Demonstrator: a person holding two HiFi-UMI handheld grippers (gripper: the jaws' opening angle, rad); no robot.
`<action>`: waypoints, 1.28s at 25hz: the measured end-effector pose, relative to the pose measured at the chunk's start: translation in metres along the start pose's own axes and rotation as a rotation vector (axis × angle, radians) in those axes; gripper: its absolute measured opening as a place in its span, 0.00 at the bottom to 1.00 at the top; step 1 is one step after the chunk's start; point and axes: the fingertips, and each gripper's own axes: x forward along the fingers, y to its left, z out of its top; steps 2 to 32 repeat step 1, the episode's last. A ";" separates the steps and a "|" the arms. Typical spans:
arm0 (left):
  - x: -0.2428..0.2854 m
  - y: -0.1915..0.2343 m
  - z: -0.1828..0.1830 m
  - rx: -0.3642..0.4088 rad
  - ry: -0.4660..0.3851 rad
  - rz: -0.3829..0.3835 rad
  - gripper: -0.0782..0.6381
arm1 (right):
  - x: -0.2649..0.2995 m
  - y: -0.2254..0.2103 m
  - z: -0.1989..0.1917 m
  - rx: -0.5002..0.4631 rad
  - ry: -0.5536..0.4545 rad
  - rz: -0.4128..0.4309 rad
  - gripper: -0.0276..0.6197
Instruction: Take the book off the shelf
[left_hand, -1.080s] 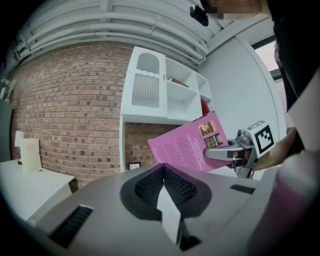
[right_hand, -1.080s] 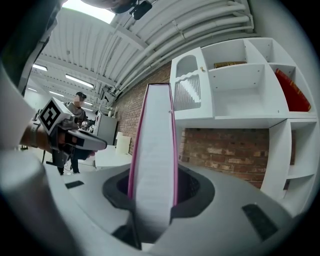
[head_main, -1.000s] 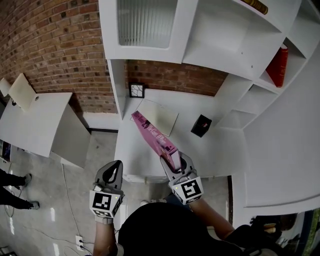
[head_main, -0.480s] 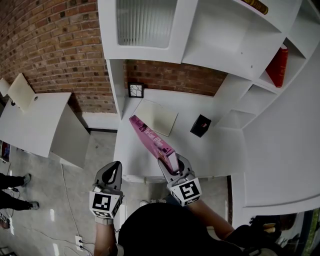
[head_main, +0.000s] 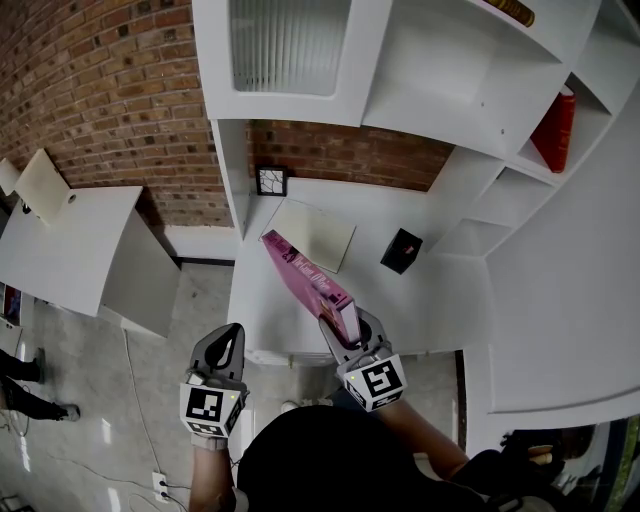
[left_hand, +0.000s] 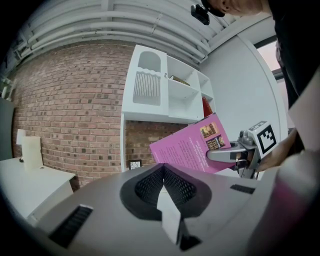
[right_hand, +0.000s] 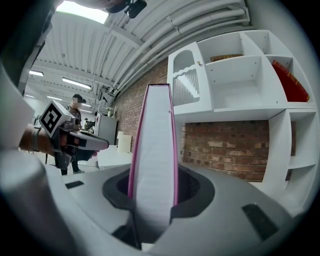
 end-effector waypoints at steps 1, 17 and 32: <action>0.000 0.000 0.000 -0.001 0.000 0.001 0.12 | 0.000 -0.001 -0.001 0.003 0.000 0.001 0.27; 0.000 0.000 0.000 -0.001 0.000 0.001 0.12 | 0.000 -0.001 -0.001 0.003 0.000 0.001 0.27; 0.000 0.000 0.000 -0.001 0.000 0.001 0.12 | 0.000 -0.001 -0.001 0.003 0.000 0.001 0.27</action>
